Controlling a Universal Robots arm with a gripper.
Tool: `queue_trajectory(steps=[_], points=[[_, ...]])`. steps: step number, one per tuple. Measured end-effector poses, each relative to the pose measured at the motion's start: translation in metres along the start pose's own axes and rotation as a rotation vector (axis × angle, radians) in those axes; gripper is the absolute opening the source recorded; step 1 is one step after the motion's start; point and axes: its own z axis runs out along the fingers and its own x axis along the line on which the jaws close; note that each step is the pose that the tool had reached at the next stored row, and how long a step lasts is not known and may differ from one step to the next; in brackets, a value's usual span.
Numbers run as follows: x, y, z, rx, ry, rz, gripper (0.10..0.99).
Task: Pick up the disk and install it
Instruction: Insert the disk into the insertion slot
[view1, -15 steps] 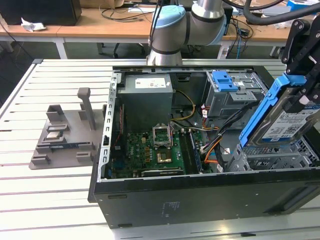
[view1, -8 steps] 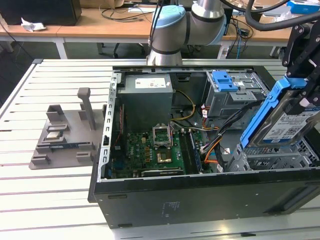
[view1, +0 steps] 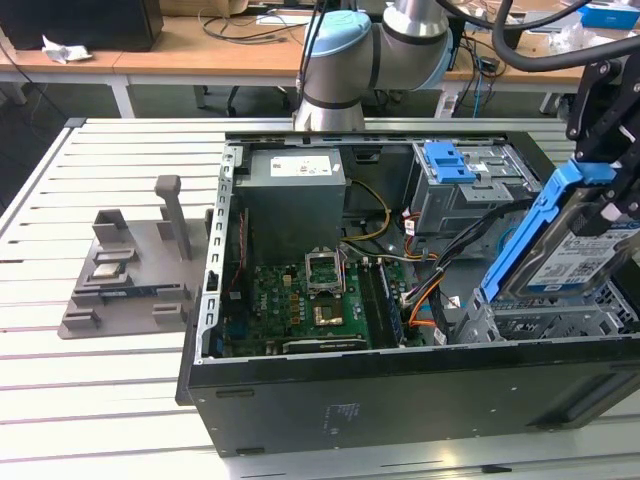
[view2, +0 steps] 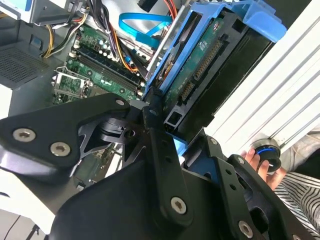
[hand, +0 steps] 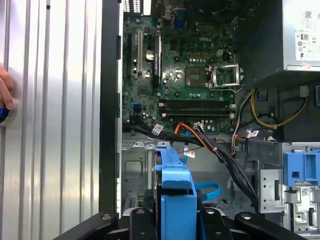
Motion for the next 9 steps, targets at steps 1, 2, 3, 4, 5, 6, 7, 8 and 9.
queue_trajectory(steps=[1,2,3,4,5,6,7,8,9], points=[[0.0001,-0.0009,0.0006,0.0,0.0003,0.0,0.365],[0.0002,-0.0015,0.0012,0.0,0.0001,0.0,0.365],[0.0002,-0.002,0.0016,0.0,0.0,0.0,0.365],[0.0002,-0.002,0.0021,0.0,0.0002,0.0,0.365],[0.0003,-0.0021,0.0025,0.0,0.0002,0.0,0.365],[0.0003,-0.0021,0.0031,0.0,0.0001,0.0,0.365],[0.0004,-0.0022,0.0036,0.0,0.0,0.0,0.365],[0.0004,-0.0022,0.0046,0.0,0.0001,0.0,0.365],[0.0005,-0.0023,0.0057,0.0,0.0002,0.0,0.365]])
